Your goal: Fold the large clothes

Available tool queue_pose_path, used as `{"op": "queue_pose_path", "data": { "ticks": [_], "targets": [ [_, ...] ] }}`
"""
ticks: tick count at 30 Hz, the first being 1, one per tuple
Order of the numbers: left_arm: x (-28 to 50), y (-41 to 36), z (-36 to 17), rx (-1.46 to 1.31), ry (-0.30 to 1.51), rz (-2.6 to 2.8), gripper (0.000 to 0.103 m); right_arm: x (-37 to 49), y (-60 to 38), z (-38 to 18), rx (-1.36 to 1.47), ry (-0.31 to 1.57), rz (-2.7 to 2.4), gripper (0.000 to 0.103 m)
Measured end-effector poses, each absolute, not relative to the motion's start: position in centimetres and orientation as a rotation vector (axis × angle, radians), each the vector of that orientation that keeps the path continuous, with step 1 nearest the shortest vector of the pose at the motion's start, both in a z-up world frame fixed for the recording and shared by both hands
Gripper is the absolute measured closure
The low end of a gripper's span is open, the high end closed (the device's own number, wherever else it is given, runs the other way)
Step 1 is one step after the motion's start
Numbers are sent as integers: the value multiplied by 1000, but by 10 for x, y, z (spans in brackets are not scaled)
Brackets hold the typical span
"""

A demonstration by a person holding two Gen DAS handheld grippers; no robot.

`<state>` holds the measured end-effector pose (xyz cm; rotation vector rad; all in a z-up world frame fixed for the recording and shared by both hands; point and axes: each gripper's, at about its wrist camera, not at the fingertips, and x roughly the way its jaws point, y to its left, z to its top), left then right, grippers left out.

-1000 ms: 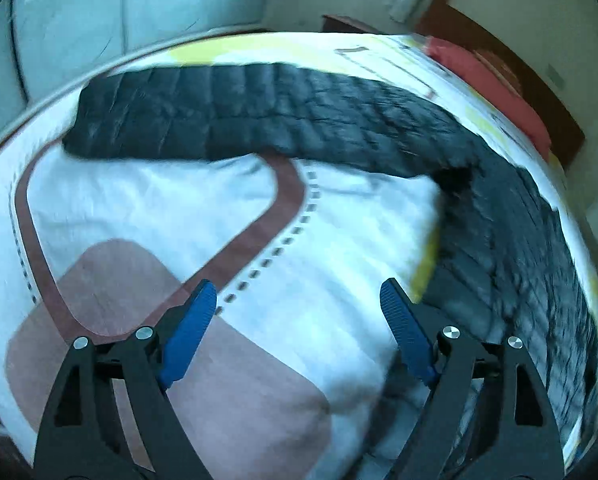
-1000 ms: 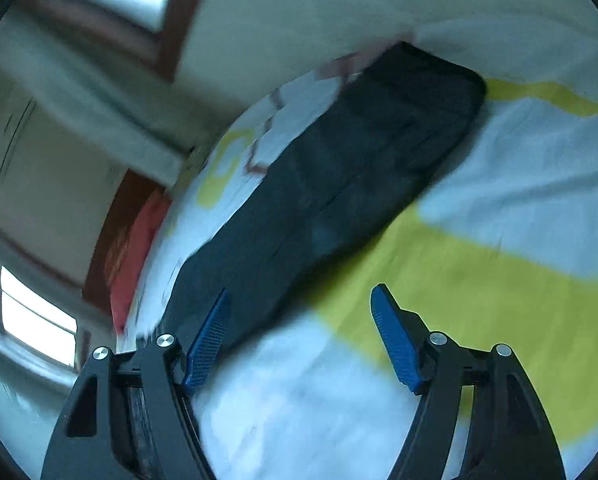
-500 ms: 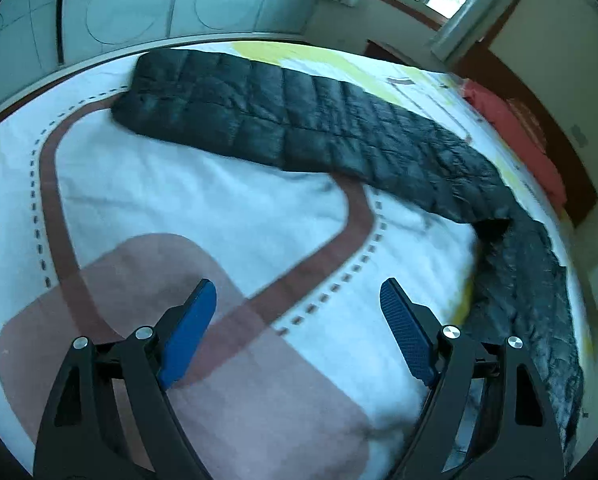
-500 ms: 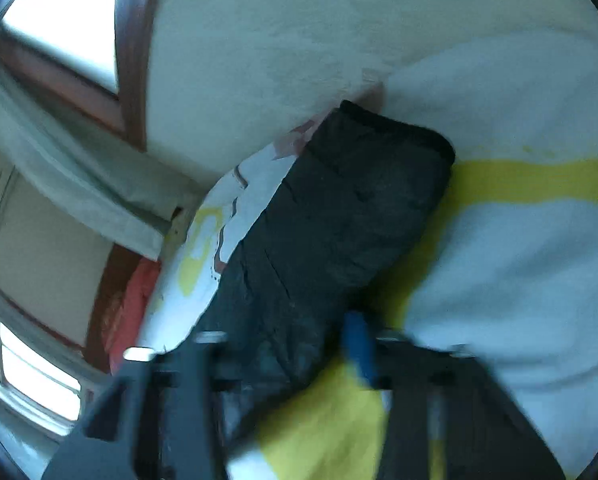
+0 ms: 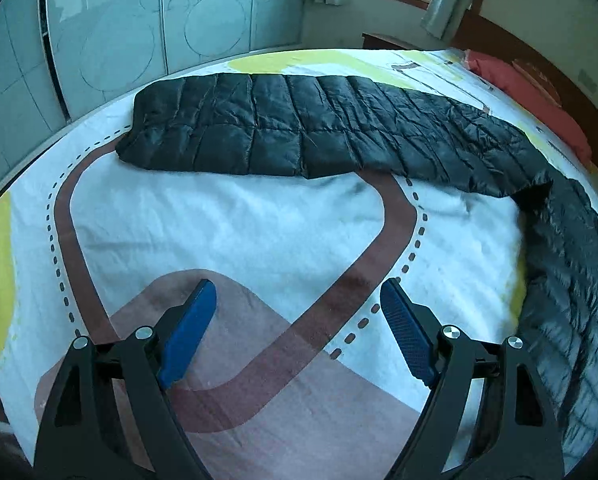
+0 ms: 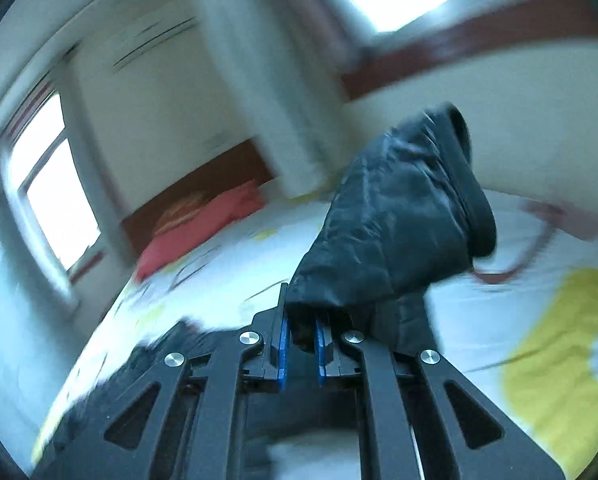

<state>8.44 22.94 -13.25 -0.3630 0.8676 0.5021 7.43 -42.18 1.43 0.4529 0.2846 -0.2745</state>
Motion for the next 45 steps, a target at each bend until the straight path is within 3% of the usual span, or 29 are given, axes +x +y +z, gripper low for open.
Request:
{"op": "queue_pose_path", "data": {
  "ticks": [12, 22, 26, 28, 29, 30, 36, 37, 39, 41, 45],
  "targets": [
    [81, 228, -139, -374, 830, 459, 11, 209, -172, -10, 203, 545, 37, 93],
    [80, 229, -141, -378, 817, 448, 9, 237, -96, -73, 55, 744, 170, 93],
    [82, 227, -141, -369, 820, 450, 8, 232, -78, -85, -6, 805, 220, 87],
    [82, 227, -141, -368, 821, 449, 7, 224, -76, -82, 8, 798, 280, 56],
    [82, 227, -141, -367, 821, 449, 7, 219, -77, -82, 28, 779, 295, 27],
    [82, 226, -142, -365, 822, 450, 7, 212, -80, -76, 47, 757, 308, 23],
    [83, 226, -142, -359, 825, 451, 7, 181, -146, -36, 131, 653, 242, 25],
    [84, 226, -142, -356, 826, 453, 7, 181, -172, -31, 152, 641, 178, 28],
    [85, 226, -143, -349, 830, 455, 7, 187, -226, -28, 194, 650, 39, 57],
    [86, 225, -143, -342, 833, 457, 6, 192, -287, -29, 272, 649, -96, 68],
    [88, 223, -144, -330, 840, 462, 6, 205, -378, -42, 351, 674, -311, 71]
  ]
}}
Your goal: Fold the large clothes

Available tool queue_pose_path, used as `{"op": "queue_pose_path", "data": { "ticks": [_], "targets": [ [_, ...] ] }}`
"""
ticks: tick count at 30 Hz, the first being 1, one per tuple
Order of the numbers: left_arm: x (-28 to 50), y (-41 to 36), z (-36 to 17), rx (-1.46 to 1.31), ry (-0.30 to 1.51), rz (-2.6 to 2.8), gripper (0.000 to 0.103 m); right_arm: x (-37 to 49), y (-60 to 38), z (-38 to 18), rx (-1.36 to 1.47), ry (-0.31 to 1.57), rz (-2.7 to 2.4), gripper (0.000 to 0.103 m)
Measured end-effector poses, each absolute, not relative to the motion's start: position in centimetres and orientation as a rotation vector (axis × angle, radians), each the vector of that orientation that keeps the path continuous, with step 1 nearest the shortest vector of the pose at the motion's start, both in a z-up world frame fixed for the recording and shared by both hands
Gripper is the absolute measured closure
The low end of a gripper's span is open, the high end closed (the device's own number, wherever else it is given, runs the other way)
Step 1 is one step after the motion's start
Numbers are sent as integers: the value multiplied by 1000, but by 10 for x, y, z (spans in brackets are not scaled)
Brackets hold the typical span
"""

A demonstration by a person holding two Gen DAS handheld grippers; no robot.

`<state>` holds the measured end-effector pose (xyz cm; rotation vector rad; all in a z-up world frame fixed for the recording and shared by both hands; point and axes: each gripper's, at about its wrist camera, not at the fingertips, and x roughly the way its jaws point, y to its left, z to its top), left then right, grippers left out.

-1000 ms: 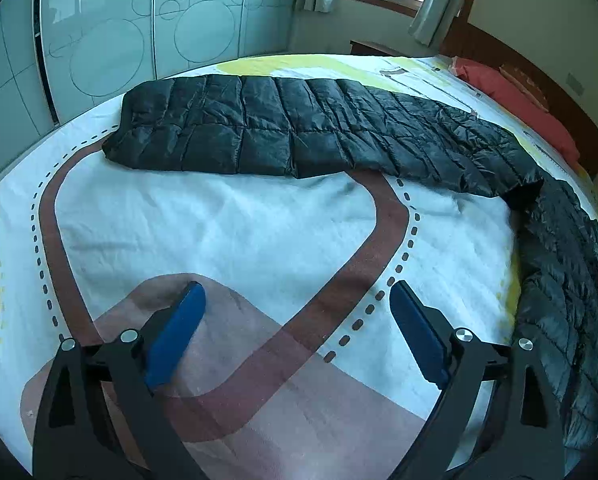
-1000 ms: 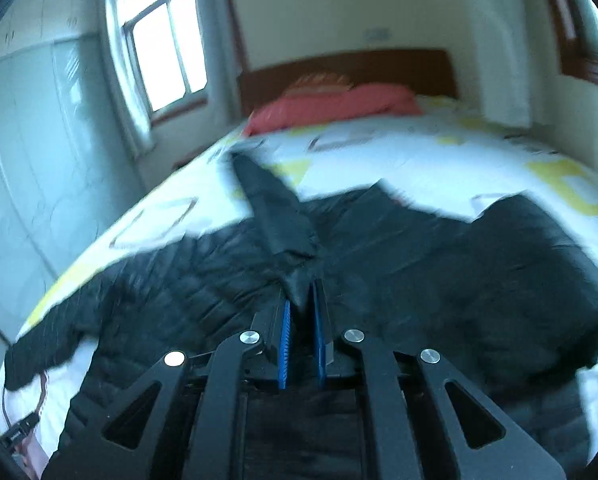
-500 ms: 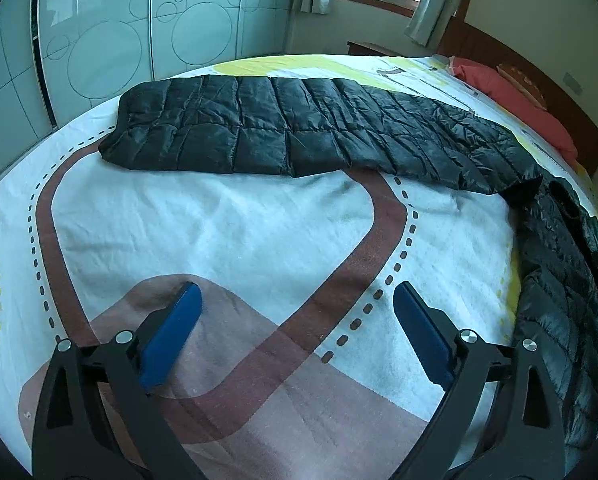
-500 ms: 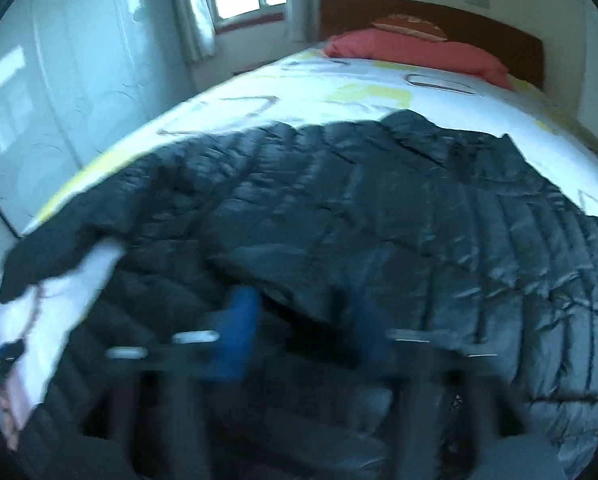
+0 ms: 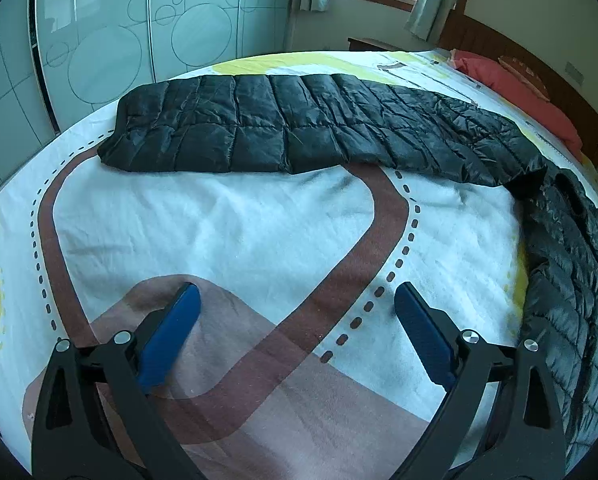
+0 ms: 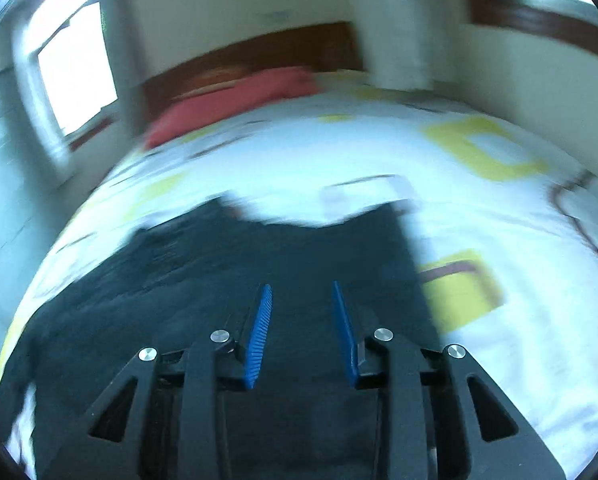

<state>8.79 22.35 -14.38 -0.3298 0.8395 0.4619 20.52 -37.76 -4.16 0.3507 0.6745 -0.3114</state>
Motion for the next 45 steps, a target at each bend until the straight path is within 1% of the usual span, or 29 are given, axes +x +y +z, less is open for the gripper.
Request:
{"op": "queue_pose_path", "data": {
  "ticks": [3, 5, 6, 9, 12, 13, 14, 15, 18, 21, 23, 25, 27, 30, 32, 35, 39, 42, 45],
  "targets": [
    [89, 222, -144, -316, 846, 469, 6, 222, -396, -65, 333, 741, -342, 71],
    [90, 221, -145, -308, 850, 473, 6, 238, -396, -94, 341, 839, -303, 71],
    [90, 221, -145, -306, 851, 473, 6, 241, -394, -102, 330, 859, -291, 71],
    [89, 221, -145, -308, 852, 472, 6, 242, -391, -98, 305, 863, -285, 71],
    [90, 220, -145, -306, 851, 473, 6, 228, -387, -81, 294, 821, -293, 70],
    [90, 220, -145, -304, 852, 474, 6, 220, -381, -76, 269, 799, -300, 68],
    [90, 221, -146, -304, 852, 474, 5, 217, -377, -77, 254, 789, -303, 61],
    [89, 221, -145, -305, 852, 473, 5, 214, -373, -79, 246, 786, -305, 59],
    [90, 221, -145, -304, 853, 473, 5, 223, -370, -104, 208, 860, -295, 56],
    [89, 222, -145, -309, 850, 469, 5, 217, -362, -93, 177, 845, -339, 56],
    [89, 222, -145, -314, 848, 466, 5, 204, -347, -77, 181, 793, -339, 56],
    [90, 222, -146, -307, 850, 469, 5, 196, -334, -73, 200, 774, -310, 56],
    [90, 221, -145, -311, 849, 466, 5, 197, -324, -82, 214, 797, -278, 56],
    [89, 222, -145, -325, 846, 457, 4, 213, -310, -113, 132, 858, -305, 54],
    [88, 224, -144, -337, 845, 444, 2, 215, -304, -114, 95, 851, -324, 53],
    [91, 226, -143, -338, 867, 432, 2, 214, -306, -111, 99, 844, -325, 53],
    [82, 246, -134, -457, 831, 351, 2, 189, -303, -97, 163, 806, -296, 53],
    [74, 275, -129, -601, 762, 312, 2, 169, -293, -92, 186, 784, -270, 53],
    [71, 311, -126, -701, 683, 383, 3, 155, -283, -92, 211, 783, -242, 53]
  ]
}}
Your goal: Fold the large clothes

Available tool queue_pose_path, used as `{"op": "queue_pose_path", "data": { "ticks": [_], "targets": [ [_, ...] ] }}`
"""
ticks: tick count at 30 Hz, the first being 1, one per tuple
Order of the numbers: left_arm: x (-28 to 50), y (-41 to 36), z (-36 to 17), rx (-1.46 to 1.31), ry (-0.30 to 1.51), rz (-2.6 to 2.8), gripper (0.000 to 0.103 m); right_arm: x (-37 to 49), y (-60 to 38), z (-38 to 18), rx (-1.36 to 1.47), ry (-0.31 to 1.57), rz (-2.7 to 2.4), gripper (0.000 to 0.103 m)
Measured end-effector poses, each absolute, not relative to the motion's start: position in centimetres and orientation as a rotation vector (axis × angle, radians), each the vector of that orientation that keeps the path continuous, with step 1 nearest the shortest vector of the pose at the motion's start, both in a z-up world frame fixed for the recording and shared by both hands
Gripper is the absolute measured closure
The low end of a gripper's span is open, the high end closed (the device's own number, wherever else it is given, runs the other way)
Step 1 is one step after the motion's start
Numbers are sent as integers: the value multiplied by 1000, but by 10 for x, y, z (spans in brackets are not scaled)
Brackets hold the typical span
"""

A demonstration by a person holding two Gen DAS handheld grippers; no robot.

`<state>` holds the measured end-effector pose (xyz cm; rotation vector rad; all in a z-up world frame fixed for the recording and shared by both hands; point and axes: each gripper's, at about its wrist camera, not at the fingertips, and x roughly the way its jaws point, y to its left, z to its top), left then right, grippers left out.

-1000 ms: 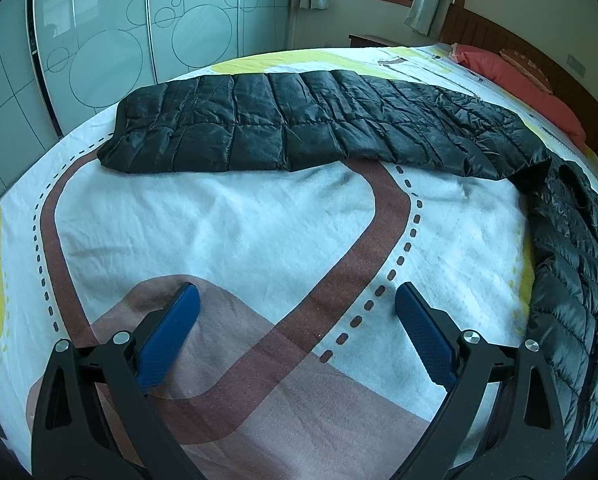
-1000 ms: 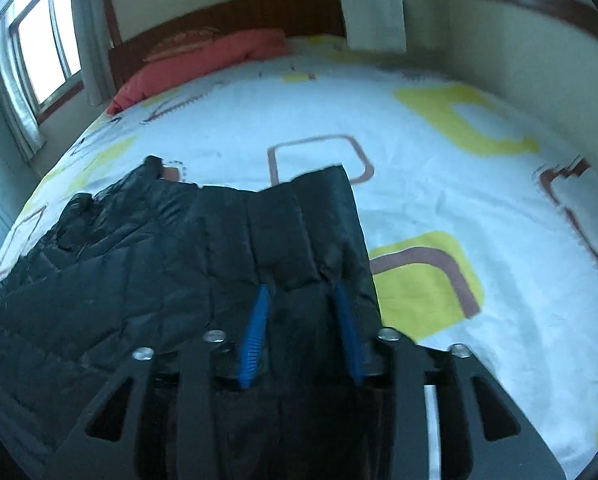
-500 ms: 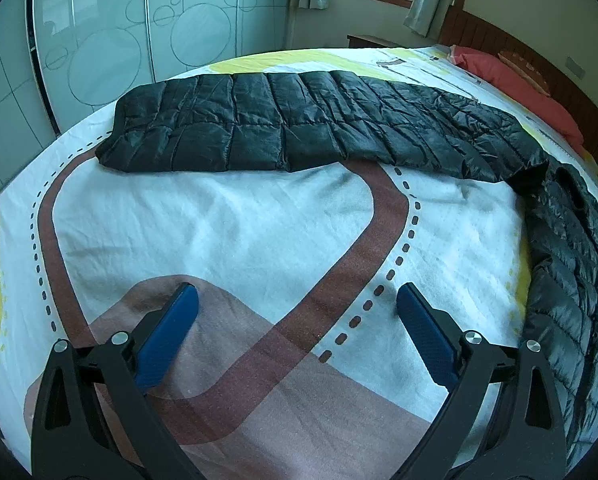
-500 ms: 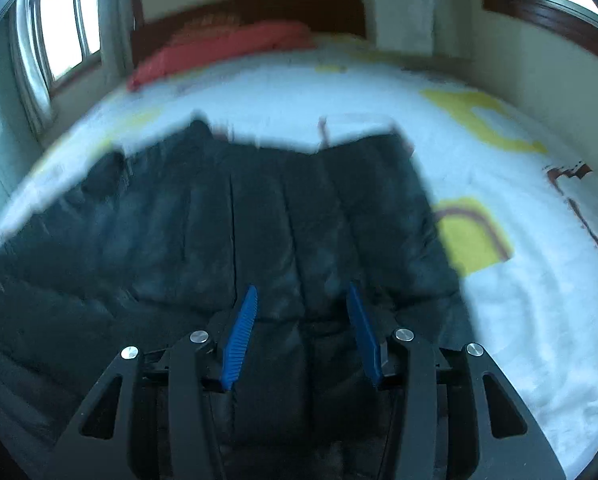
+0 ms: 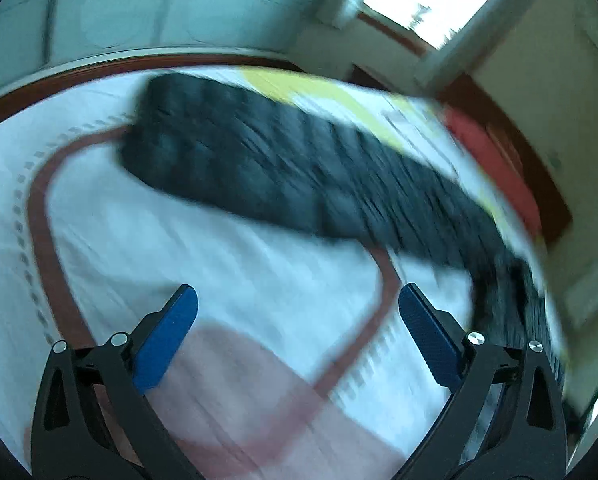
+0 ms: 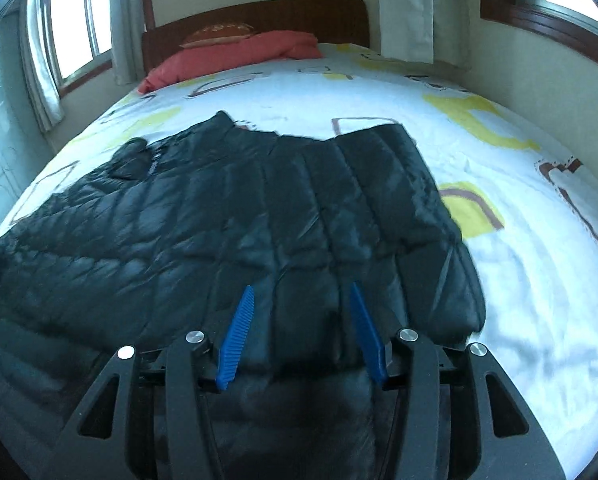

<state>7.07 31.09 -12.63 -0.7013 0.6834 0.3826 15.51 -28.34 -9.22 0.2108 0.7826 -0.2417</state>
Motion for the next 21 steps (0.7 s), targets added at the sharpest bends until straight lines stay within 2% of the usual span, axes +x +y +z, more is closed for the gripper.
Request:
{"op": "queue_pose_path", "data": {
  "ticks": [4, 7, 10, 12, 13, 15, 17, 21],
  "targets": [
    [71, 364, -143, -911, 581, 402, 3, 144, -268, -95, 247, 774, -195, 53],
    [81, 378, -141, -924, 567, 406, 4, 140, -260, -98, 251, 768, -181, 53],
    [79, 390, -143, -1008, 536, 475, 25, 138, -259, -97, 265, 758, -166, 52],
    [78, 396, -144, -1059, 496, 479, 50, 134, -258, -96, 283, 743, -159, 52],
    [78, 401, -149, -1109, 477, 452, 71, 132, -259, -95, 290, 736, -156, 52],
    [80, 410, -165, -1204, 459, 446, 88, 131, -259, -94, 296, 730, -153, 52],
    [82, 413, -169, -1197, 434, 458, 97, 130, -260, -94, 303, 729, -152, 52],
    [100, 404, -145, -1052, 459, 483, 99, 125, -262, -90, 328, 715, -145, 52]
  ]
}}
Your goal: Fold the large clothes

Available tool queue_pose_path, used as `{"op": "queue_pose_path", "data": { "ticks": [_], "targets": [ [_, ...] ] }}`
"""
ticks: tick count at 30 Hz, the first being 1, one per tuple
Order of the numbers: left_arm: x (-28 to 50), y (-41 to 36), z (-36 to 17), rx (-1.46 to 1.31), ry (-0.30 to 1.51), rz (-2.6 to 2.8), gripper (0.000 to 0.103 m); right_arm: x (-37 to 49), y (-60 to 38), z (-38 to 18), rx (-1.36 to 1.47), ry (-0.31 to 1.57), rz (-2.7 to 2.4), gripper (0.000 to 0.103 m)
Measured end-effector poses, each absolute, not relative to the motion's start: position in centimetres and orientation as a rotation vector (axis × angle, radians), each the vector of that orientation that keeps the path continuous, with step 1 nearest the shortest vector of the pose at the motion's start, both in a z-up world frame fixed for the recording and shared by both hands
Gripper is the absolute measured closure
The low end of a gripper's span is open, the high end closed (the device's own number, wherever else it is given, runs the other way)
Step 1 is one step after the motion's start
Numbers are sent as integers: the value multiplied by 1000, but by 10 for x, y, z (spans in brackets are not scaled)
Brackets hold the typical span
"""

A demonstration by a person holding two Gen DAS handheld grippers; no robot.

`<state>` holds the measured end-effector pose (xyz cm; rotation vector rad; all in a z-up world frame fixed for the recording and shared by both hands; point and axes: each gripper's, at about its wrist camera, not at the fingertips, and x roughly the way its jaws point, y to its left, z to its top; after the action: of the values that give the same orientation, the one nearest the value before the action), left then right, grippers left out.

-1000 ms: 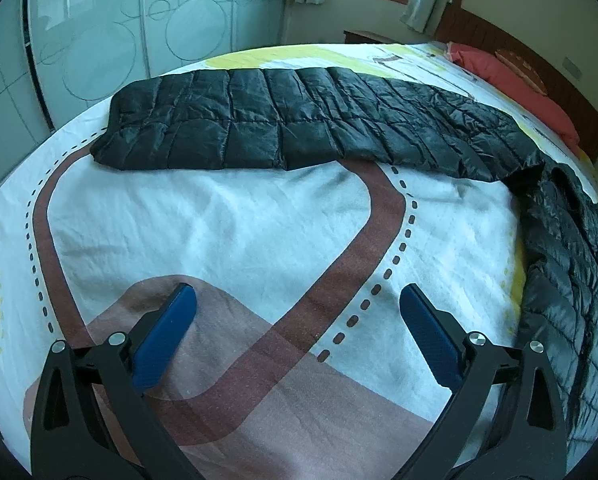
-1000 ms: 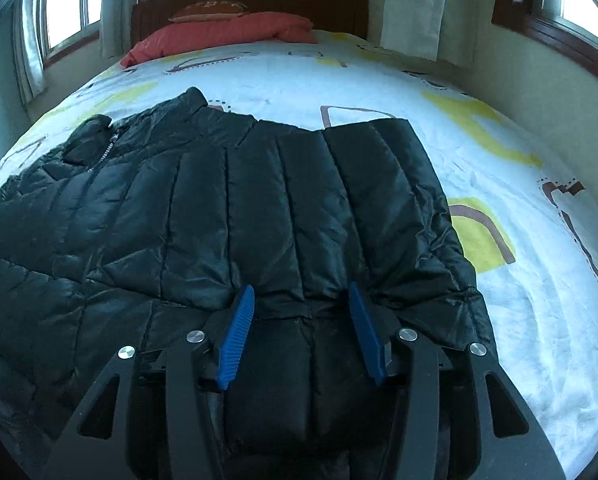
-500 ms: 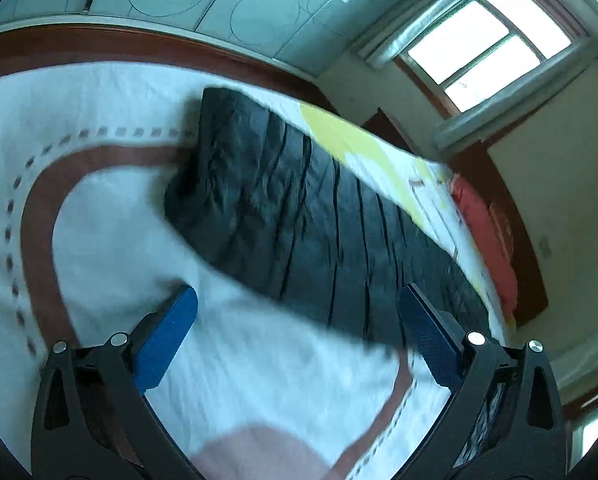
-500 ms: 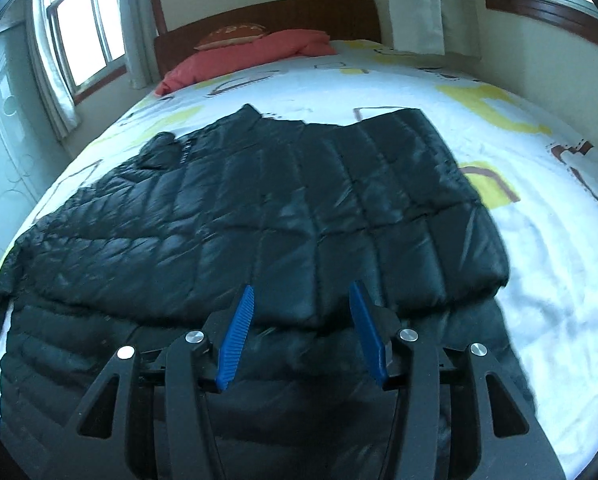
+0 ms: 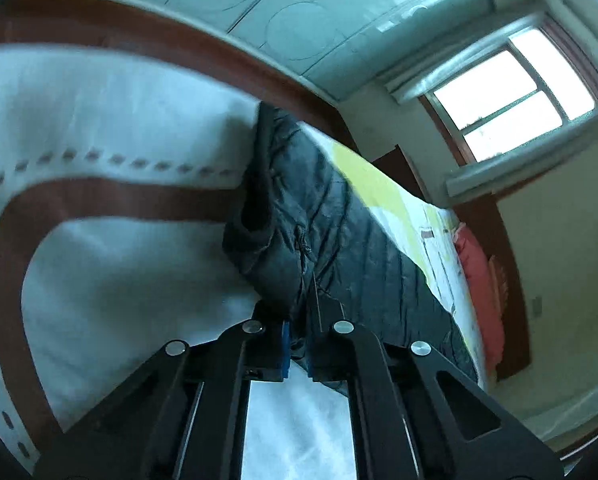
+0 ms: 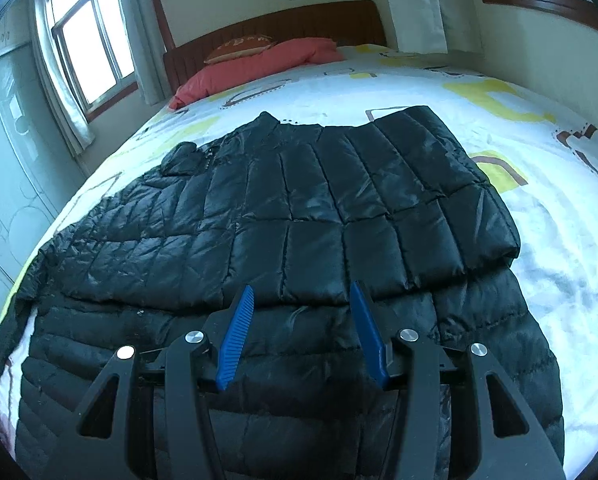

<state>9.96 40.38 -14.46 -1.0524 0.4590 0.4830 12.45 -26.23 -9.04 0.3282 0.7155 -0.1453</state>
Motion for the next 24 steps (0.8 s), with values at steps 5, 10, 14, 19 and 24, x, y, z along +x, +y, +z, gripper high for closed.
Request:
{"op": "queue_pose_path", "data": {
  "ticks": [5, 10, 14, 19, 24],
  "targets": [
    [126, 351, -81, -850, 397, 374, 99, 116, -260, -77, 352, 686, -120, 52],
    [178, 256, -36, -695, 408, 142, 100, 110, -255, -65, 342, 678, -92, 52],
    [220, 165, -18, -570, 469, -44, 100, 105, -257, -61, 346, 679, -83, 52],
    [257, 24, -19, -363, 560, -249, 99, 103, -267, -65, 369, 697, -84, 52],
    [275, -78, -54, -246, 673, -379, 99, 103, -278, -72, 402, 721, -91, 52]
  ]
}}
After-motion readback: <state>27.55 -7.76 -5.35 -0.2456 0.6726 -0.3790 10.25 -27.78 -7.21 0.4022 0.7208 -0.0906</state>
